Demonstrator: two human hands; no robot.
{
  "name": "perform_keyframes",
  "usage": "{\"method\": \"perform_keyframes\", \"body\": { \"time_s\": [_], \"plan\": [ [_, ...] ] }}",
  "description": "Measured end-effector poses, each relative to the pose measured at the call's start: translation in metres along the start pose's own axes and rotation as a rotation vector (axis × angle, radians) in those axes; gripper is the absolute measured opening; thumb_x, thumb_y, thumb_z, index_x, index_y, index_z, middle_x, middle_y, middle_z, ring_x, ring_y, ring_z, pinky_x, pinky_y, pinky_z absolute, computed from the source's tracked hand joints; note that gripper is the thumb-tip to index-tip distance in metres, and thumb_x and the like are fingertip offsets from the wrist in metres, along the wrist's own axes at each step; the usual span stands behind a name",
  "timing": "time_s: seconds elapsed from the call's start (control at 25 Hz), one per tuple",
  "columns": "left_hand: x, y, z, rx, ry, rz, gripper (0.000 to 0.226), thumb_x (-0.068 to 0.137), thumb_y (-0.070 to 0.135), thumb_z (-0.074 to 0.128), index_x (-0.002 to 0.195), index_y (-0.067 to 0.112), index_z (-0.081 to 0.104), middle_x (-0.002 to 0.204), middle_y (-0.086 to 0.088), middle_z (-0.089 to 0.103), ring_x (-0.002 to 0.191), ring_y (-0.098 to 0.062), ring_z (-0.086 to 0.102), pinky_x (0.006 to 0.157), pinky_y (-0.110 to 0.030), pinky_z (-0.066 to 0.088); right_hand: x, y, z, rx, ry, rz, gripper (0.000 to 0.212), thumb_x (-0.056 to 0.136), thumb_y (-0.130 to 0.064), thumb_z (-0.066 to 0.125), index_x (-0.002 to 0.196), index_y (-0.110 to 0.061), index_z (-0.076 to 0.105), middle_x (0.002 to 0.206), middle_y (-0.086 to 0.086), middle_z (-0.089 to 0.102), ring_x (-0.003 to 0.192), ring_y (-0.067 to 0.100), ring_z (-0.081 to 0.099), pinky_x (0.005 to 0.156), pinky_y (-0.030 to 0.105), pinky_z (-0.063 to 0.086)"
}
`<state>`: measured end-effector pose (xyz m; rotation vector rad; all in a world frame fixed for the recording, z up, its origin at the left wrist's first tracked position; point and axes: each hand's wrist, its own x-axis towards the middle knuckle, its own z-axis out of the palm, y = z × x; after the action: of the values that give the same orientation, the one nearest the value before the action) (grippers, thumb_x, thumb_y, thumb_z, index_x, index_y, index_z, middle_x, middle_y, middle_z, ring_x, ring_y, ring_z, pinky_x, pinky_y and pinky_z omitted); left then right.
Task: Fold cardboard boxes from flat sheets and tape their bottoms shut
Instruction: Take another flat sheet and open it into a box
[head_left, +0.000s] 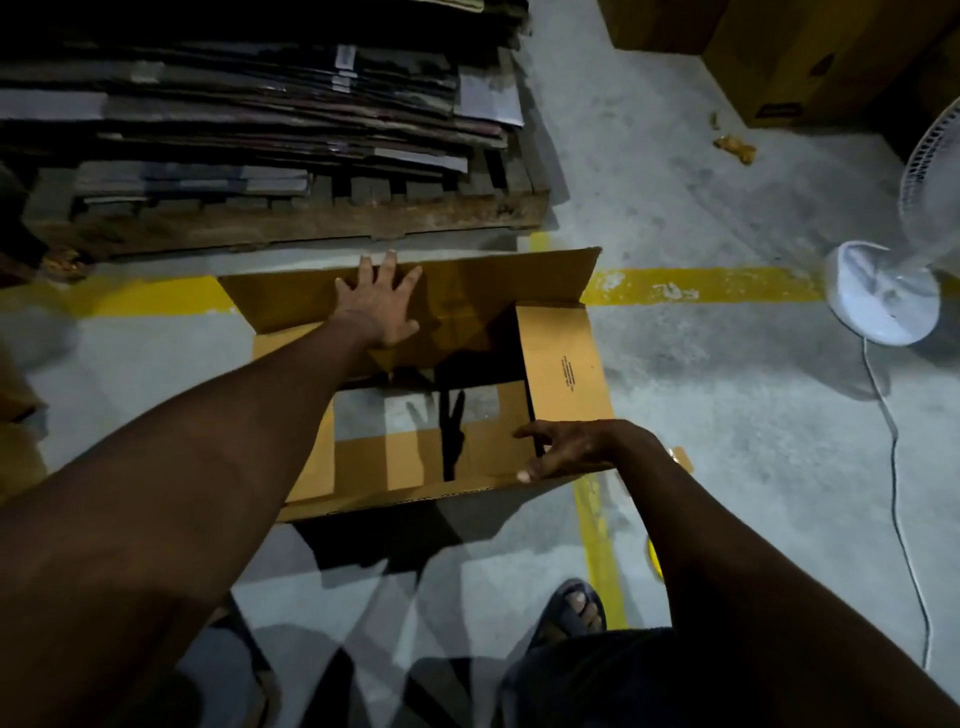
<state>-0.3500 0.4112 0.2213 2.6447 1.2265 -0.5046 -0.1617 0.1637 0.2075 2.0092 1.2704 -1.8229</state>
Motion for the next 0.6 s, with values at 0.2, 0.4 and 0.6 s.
{"method": "perform_keyframes", "body": {
  "time_s": [0.2,0.4,0.6],
  "plan": [
    [-0.024,-0.006,0.005,0.024,-0.061,0.053,0.077,0.097,0.054,0.036,0.153,0.027,-0.010,0.162,-0.003,-0.013,0.148,-0.033,-0.006,0.114,-0.064,0.007,-0.010,0.000,0.001,-0.255,0.308,0.086,0.066,0.075,-0.049,0.079,0.134,-0.035,0.052,0.137,0.002,0.057,0.123,0.026,0.052,0.101,0.039,0.044],
    [-0.055,-0.010,0.030,-0.110,-0.120,0.116,0.073,0.097,0.059,0.029,0.154,0.026,-0.002,0.162,-0.003,0.011,0.146,-0.030,0.019,0.115,-0.056,0.016,-0.008,-0.007,0.017,-0.494,1.088,0.216,0.043,0.084,-0.046,0.065,0.118,-0.022,0.056,0.116,0.014,0.057,0.110,0.038,0.049,0.091,0.048,0.038],
    [-0.086,-0.005,0.090,-0.226,-0.062,0.088,0.064,0.099,0.057,0.023,0.153,0.023,0.018,0.159,-0.002,0.022,0.144,-0.027,0.025,0.113,-0.053,0.024,0.020,-0.016,0.010,-0.406,1.050,0.100,0.030,0.088,-0.021,0.063,0.115,-0.013,0.053,0.112,0.017,0.059,0.101,0.039,0.060,0.073,0.039,0.046]
  ]
}}
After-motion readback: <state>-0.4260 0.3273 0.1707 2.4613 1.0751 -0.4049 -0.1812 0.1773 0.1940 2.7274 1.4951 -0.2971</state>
